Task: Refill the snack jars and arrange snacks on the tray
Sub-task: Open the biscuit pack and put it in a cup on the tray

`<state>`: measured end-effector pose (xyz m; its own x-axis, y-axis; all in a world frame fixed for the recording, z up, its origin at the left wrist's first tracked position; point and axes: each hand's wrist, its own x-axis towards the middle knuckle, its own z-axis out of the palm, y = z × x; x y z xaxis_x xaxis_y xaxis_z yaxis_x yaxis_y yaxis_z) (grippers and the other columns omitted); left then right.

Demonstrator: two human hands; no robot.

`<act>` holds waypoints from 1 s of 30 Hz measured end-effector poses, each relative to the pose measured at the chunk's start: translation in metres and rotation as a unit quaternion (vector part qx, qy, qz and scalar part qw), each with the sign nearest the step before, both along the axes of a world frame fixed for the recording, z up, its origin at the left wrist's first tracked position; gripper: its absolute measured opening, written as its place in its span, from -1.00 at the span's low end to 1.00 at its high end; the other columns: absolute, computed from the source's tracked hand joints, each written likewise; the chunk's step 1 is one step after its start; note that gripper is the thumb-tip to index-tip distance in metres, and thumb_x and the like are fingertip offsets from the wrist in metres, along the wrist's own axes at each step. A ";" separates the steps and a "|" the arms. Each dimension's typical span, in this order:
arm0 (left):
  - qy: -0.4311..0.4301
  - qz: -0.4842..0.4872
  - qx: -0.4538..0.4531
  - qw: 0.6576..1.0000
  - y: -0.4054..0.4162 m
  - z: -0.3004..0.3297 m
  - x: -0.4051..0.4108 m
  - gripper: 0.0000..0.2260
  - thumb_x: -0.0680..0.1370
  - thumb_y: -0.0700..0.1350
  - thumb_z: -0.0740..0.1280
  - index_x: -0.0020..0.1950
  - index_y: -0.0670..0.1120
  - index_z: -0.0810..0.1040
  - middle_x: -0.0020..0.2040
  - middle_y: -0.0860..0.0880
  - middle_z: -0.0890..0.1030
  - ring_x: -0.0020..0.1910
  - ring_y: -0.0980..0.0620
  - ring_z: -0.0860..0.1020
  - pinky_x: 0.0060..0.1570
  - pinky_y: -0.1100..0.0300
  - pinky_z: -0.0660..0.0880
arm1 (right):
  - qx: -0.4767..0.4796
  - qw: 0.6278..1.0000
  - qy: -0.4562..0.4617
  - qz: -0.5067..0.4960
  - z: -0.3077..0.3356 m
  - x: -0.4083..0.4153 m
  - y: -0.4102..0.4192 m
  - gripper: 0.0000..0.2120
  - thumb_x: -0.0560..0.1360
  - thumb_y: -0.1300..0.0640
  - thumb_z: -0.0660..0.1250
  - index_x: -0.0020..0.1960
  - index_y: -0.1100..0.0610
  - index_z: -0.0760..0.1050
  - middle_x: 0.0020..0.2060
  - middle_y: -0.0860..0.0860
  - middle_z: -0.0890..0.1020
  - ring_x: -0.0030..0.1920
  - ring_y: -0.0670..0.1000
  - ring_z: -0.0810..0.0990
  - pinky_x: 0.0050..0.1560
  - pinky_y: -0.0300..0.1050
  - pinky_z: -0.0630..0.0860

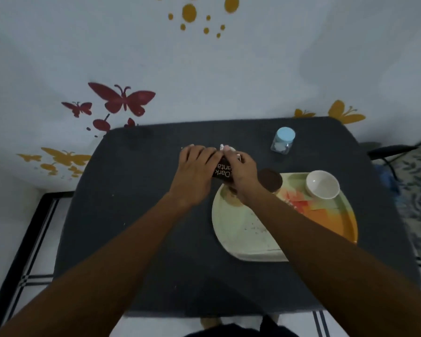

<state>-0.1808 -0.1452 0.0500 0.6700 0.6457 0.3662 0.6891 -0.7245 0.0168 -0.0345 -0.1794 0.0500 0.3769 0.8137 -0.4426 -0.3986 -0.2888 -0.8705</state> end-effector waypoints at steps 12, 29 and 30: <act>-0.456 0.105 -0.305 0.829 -0.029 0.072 0.107 -0.41 0.62 0.14 0.28 0.61 0.17 0.16 0.57 0.04 0.24 0.52 0.02 0.31 0.41 -0.09 0.46 | -0.027 0.989 0.130 -0.069 0.027 0.110 -0.046 -0.53 0.47 -0.21 0.47 0.15 0.15 0.57 -0.13 0.08 0.75 -0.19 0.01 0.69 -0.41 -0.18 0.52; -0.534 0.167 -0.315 0.767 -0.030 0.084 0.143 -0.90 0.61 0.07 0.40 0.11 0.15 0.59 0.11 0.08 0.63 0.11 0.06 0.63 0.13 -0.09 0.64 | -0.028 0.988 0.152 0.013 0.035 0.155 -0.060 -0.40 0.59 -0.34 0.19 0.29 0.15 0.52 0.03 0.18 0.71 -0.19 0.09 0.67 -0.34 -0.13 0.57; -0.540 0.179 -0.321 0.757 -0.030 0.082 0.143 -0.89 0.62 0.08 0.38 0.13 0.13 0.59 0.12 0.07 0.63 0.12 0.05 0.64 0.13 -0.07 0.64 | -0.029 0.989 0.146 0.010 0.035 0.157 -0.062 -0.42 0.60 -0.32 0.19 0.28 0.15 0.54 0.03 0.17 0.71 -0.17 0.09 0.67 -0.31 -0.12 0.57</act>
<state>-0.0379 -0.1749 0.1325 -0.0563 0.9925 0.1088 0.1719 -0.0978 0.9803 0.1229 -0.2410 0.0847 0.2108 0.7892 -0.5768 -0.6244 -0.3453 -0.7006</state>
